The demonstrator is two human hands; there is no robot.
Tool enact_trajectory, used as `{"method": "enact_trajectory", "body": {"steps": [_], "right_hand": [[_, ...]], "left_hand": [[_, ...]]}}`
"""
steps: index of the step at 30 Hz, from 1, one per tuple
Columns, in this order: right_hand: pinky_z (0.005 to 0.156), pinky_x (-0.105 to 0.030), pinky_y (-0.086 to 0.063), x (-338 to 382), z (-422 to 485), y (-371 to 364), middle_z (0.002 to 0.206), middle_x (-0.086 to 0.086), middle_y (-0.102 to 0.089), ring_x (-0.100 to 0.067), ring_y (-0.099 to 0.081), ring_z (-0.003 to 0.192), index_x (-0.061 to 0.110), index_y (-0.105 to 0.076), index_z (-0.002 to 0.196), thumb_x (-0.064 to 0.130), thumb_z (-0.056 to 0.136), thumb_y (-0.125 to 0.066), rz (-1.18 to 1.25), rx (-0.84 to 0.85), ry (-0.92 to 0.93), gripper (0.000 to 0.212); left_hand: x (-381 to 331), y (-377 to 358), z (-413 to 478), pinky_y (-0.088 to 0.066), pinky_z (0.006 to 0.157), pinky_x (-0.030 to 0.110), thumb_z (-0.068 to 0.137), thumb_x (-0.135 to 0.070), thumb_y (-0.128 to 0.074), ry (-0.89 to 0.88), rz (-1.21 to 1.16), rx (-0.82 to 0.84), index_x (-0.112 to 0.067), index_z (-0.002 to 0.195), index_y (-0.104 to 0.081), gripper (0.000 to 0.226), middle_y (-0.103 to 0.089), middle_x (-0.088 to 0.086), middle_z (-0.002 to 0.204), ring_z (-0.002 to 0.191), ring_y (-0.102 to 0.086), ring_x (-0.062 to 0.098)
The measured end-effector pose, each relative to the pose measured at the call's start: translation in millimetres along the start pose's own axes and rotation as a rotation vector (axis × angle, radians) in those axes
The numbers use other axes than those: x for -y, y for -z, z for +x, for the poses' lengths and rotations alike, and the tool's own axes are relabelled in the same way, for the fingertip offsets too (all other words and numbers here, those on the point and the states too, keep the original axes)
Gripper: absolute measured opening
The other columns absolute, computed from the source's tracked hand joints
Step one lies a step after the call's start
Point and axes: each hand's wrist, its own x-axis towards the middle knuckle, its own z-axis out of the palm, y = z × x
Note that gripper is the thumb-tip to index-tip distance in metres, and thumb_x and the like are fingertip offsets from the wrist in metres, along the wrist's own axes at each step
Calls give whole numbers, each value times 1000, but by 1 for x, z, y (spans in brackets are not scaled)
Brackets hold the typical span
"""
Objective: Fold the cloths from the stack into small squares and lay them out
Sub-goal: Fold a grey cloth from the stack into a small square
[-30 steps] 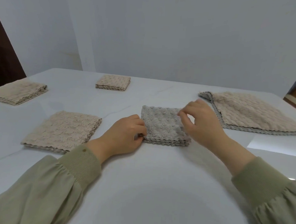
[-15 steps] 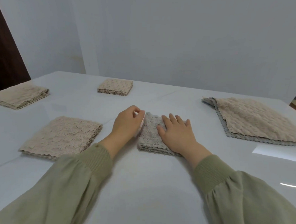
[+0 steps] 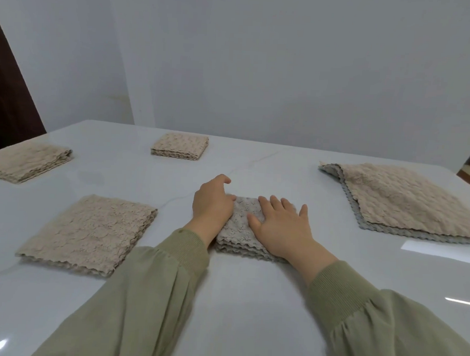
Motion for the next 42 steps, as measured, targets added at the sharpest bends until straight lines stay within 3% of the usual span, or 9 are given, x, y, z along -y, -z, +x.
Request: {"method": "enact_trajectory", "body": {"steps": [4, 9, 12, 15, 22, 27, 33, 36, 42], "right_hand": [[114, -54, 3, -3, -5, 3, 159, 0, -9, -20, -4, 146, 24, -13, 150, 52, 96, -18, 121, -41, 19, 60], [115, -48, 1, 0, -15, 14, 158, -2, -15, -16, -8, 146, 17, -26, 146, 29, 99, -21, 192, -424, 53, 49], [115, -50, -2, 2, -11, 4, 158, 0, -15, -17, -9, 145, 19, -22, 148, 32, 100, -17, 90, -225, 87, 50], [115, -51, -3, -6, -6, -2, 158, 3, -14, -17, -10, 145, 22, -18, 149, 37, 100, -16, 93, 7, 39, 51], [115, -50, 0, -13, -10, 4, 159, 4, -7, -16, -3, 146, 23, -12, 150, 44, 99, -14, 122, 61, -12, 56], [116, -48, -1, -27, -24, 4, 159, -2, -5, -19, -3, 146, 17, -16, 150, 40, 100, -17, 225, -66, -82, 55], [110, -38, -28, -19, -57, 10, 141, -10, -45, -27, -39, 130, 15, -56, 125, 43, 86, -47, 308, -351, 279, 49], [96, -38, -40, -10, -68, 2, 116, -5, -62, -27, -54, 108, 16, -64, 110, 53, 73, -44, 126, -296, 392, 56], [89, -40, -42, -16, -49, -1, 101, -5, -67, -31, -58, 99, 14, -67, 102, 36, 76, -60, 22, -373, 303, 35]], "left_hand": [[3, 0, -6, -41, 79, 27, 92, -22, -55, -84, 28, -25, -19, 118, -59, 26, -65, -1, 93, 99, -58, 21], [-4, 20, -22, -27, 98, 17, 97, -15, -43, -393, -73, -50, -13, 124, -59, 32, -59, 1, 125, 122, -44, 15], [-3, 16, -31, -18, 113, 29, 100, -23, -33, -523, 239, 252, -13, 143, -36, 44, -37, 2, 149, 139, -25, 17], [6, 16, -31, -9, 118, 38, 102, -36, -20, -413, 473, 533, -17, 151, -12, 52, -7, -3, 159, 145, -4, 12], [19, 27, -29, -2, 118, 38, 101, -43, -13, -380, 509, 574, -25, 151, -2, 54, 3, -9, 158, 145, 0, 11], [24, 33, -41, -12, 115, 29, 101, -42, -27, -373, 265, 368, -21, 148, -24, 52, -19, -4, 156, 143, -17, 12], [21, 56, -66, -38, 84, 22, 85, -44, -61, -527, 164, 324, -26, 125, -50, 45, -46, -10, 110, 97, -47, 6], [21, 56, -71, -37, 82, 22, 78, -40, -69, -620, 250, 336, -23, 118, -54, 46, -48, -8, 107, 95, -47, 7], [16, 38, -59, -43, 85, 30, 84, -35, -62, -606, 299, 250, -21, 122, -56, 40, -52, -1, 111, 102, -51, 17]]}}
